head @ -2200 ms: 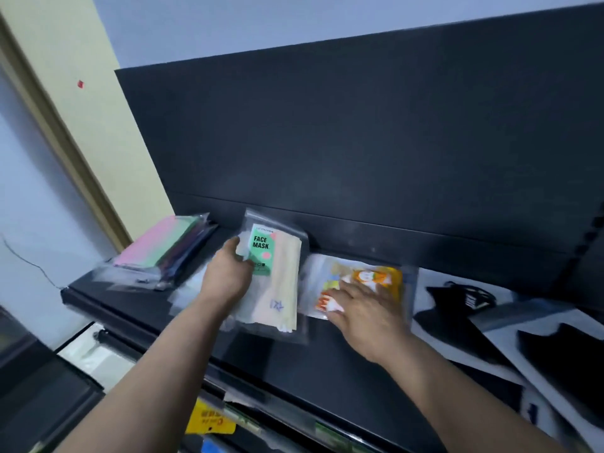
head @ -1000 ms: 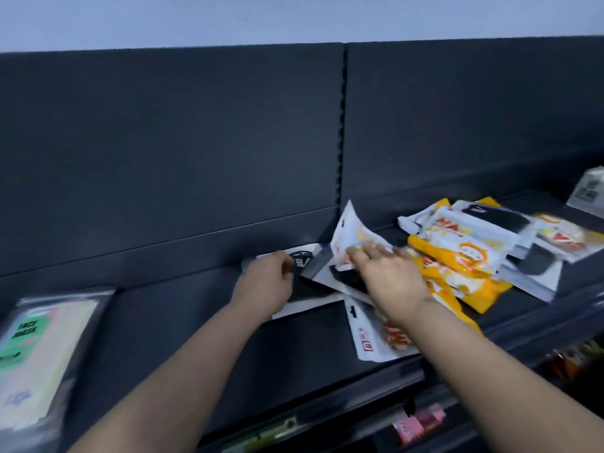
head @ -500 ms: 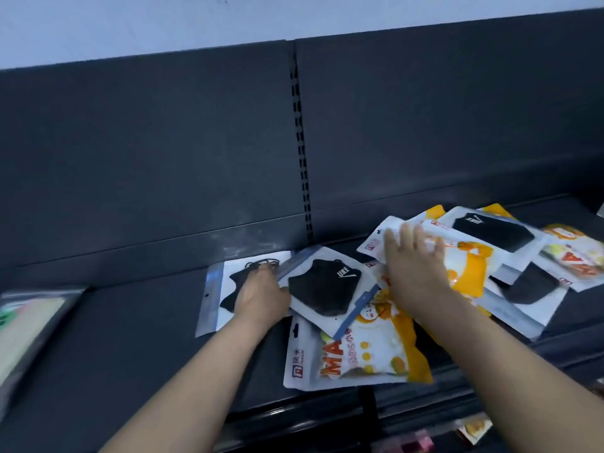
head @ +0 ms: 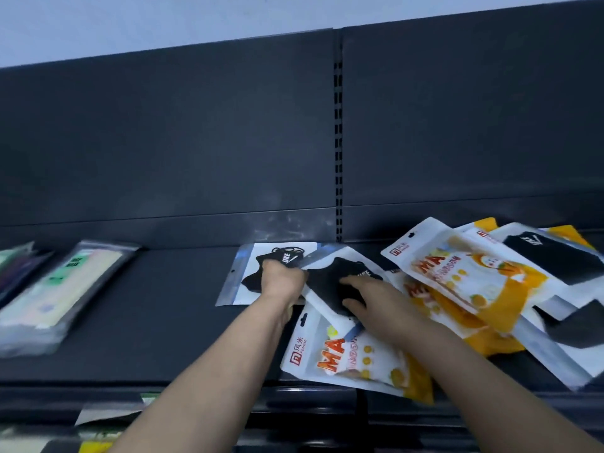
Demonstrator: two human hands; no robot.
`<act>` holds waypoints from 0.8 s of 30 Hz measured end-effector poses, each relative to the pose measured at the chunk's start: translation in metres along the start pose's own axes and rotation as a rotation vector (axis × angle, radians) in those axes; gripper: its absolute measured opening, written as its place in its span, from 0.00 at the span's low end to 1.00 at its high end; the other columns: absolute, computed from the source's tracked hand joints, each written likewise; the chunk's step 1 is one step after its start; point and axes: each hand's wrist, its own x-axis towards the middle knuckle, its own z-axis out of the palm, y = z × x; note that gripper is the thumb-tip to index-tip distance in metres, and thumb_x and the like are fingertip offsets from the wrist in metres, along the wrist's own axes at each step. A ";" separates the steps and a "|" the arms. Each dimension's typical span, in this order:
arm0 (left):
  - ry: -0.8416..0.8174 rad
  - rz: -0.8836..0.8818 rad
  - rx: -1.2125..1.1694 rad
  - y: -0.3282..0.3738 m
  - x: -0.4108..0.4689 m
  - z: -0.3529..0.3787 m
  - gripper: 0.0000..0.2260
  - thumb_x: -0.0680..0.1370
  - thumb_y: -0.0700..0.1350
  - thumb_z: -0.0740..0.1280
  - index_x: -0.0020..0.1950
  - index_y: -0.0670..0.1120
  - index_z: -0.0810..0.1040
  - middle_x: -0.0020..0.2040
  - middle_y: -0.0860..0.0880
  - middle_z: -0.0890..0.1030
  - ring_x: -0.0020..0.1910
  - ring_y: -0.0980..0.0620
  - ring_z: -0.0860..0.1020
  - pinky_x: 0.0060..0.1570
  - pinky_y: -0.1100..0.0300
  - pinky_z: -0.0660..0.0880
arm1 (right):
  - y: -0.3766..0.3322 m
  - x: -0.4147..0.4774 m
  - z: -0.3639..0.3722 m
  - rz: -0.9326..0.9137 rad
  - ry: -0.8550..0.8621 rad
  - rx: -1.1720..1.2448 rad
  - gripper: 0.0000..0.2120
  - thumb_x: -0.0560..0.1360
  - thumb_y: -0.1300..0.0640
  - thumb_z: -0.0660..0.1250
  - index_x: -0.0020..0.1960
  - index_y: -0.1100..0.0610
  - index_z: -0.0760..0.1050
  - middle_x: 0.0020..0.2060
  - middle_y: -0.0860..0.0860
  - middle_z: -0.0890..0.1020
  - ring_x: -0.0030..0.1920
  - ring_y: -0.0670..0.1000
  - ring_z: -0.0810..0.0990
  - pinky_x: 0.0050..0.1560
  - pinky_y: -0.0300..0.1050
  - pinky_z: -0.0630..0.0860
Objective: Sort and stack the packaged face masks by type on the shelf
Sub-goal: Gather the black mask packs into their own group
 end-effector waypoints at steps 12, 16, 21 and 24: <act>0.367 0.134 -0.178 0.011 0.012 -0.085 0.15 0.67 0.47 0.68 0.52 0.45 0.74 0.47 0.45 0.83 0.44 0.45 0.82 0.49 0.47 0.80 | -0.036 0.038 0.001 0.048 0.106 0.009 0.20 0.73 0.67 0.62 0.60 0.49 0.72 0.59 0.47 0.75 0.57 0.51 0.76 0.56 0.46 0.74; 0.509 0.162 -0.023 0.000 0.021 -0.153 0.13 0.73 0.45 0.65 0.56 0.42 0.72 0.49 0.45 0.80 0.47 0.44 0.78 0.51 0.50 0.76 | -0.070 0.062 0.030 -0.055 -0.081 -0.130 0.20 0.73 0.68 0.56 0.62 0.55 0.70 0.61 0.54 0.73 0.61 0.56 0.72 0.60 0.48 0.71; 0.636 0.101 0.030 -0.019 0.030 -0.226 0.21 0.77 0.39 0.62 0.69 0.40 0.65 0.56 0.41 0.77 0.54 0.42 0.75 0.57 0.51 0.72 | -0.106 0.086 0.065 -0.096 -0.191 -0.291 0.25 0.74 0.62 0.54 0.69 0.48 0.66 0.66 0.53 0.72 0.65 0.58 0.67 0.66 0.52 0.66; 0.705 0.055 -0.005 -0.022 0.037 -0.263 0.19 0.76 0.39 0.62 0.67 0.37 0.67 0.58 0.38 0.77 0.55 0.39 0.75 0.57 0.50 0.71 | -0.133 0.094 0.073 -0.143 -0.224 -0.163 0.28 0.73 0.66 0.54 0.70 0.46 0.68 0.69 0.52 0.69 0.69 0.56 0.63 0.69 0.50 0.64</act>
